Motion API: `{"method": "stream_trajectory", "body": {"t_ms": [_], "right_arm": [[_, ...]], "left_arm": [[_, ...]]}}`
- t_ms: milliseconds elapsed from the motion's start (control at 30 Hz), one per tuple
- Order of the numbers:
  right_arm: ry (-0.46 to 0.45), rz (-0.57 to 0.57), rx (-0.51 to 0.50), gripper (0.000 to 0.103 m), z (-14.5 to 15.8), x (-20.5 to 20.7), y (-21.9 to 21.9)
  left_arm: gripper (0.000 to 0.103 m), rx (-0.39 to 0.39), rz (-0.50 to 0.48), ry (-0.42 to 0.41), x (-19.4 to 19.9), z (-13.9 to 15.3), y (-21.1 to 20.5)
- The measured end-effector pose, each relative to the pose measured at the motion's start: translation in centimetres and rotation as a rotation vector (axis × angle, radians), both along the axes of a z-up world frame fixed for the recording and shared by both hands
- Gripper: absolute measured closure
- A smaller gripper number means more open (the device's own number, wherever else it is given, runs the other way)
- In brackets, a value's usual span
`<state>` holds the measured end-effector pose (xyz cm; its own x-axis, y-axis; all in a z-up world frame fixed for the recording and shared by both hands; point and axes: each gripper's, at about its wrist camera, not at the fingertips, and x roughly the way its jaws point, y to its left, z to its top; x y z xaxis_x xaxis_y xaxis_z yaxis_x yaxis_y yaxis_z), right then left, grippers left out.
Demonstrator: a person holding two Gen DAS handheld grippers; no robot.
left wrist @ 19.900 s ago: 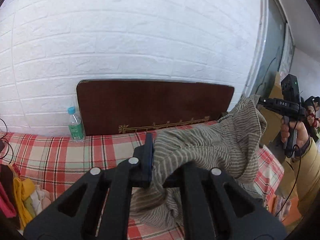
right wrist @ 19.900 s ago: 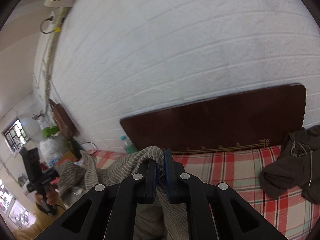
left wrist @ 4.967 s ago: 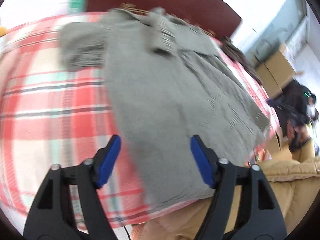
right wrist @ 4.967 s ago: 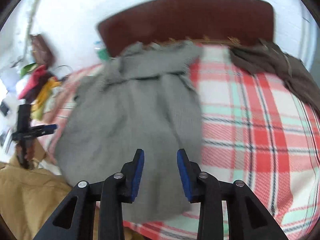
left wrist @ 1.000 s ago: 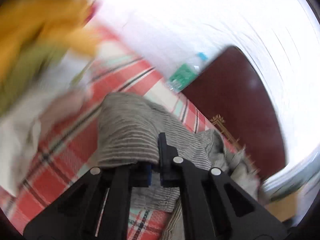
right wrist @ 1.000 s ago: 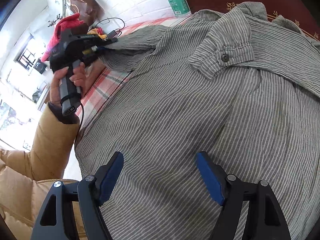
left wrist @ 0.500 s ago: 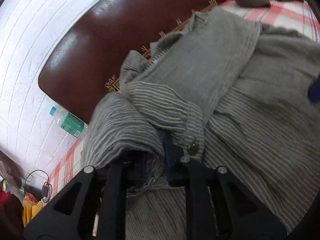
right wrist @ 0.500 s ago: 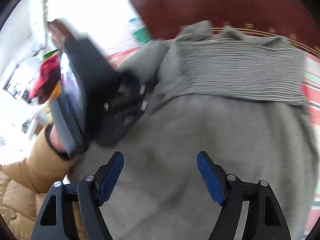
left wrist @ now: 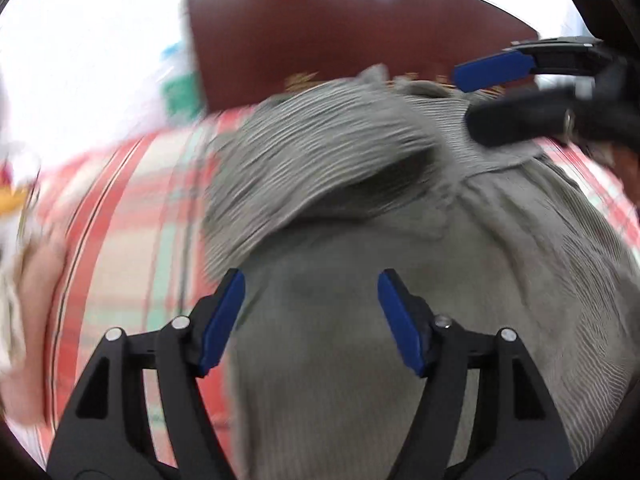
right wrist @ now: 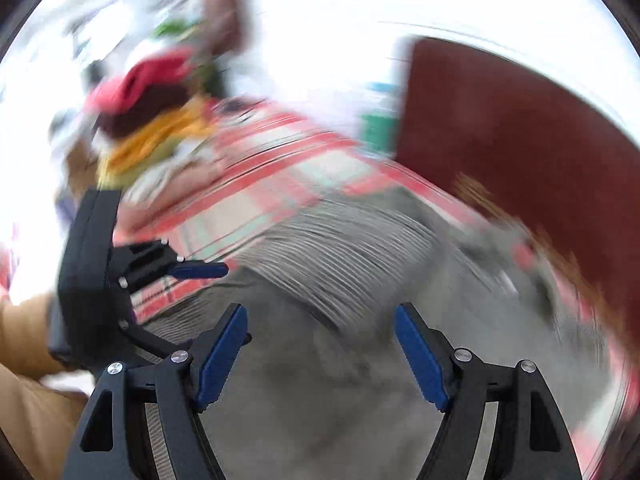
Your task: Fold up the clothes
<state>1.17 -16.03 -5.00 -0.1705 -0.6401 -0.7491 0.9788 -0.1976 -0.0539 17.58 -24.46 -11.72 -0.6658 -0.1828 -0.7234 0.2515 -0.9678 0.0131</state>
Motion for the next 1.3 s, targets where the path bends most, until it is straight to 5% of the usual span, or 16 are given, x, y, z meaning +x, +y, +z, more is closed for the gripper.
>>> {"method": "stream_trajectory", "body": {"t_ms": [167,267,300,400,600,767,900,1100,1300], "right_arm": [[0.378,0.195,0.189,0.030,-4.8,4.7,-6.8],[0.440,0.197,0.288,0.069,-7.5,4.1,-9.3],[0.373,0.178,0.287,0.085,-7.3,3.3,-9.2],[0.042,0.071,0.111,0.095,-3.9,-0.7,-7.7],[-0.412,-0.169,-0.340,0.096,3.5,-8.6,-0.6],[-0.633,-0.290,-0.581,0.096,4.3,-12.3,4.2],[-0.718,-0.323,-0.637,0.095,2.6,-13.2,6.5],[-0.760,-0.357,-0.796,0.095,-0.2,-12.9,11.8],[-0.867,-0.499,-0.653,0.093,-8.3,-12.2,14.3]], "left_arm": [[0.033,0.094,0.116,-0.016,2.2,-0.8,-3.5],[0.033,0.109,0.143,-0.020,2.9,-0.9,-4.4],[0.033,0.114,0.144,-0.021,3.0,-0.9,-4.5],[0.033,0.111,0.122,-0.020,3.0,-0.5,-4.3],[0.033,0.115,-0.046,0.012,-0.2,0.8,-1.5],[0.033,0.103,-0.218,0.025,-4.9,0.9,2.2],[0.033,0.105,-0.224,0.028,-8.9,0.6,1.6],[0.033,0.207,0.041,0.118,-9.6,1.9,-6.4],[0.034,0.278,0.111,0.100,-8.0,0.8,-8.8]]}}
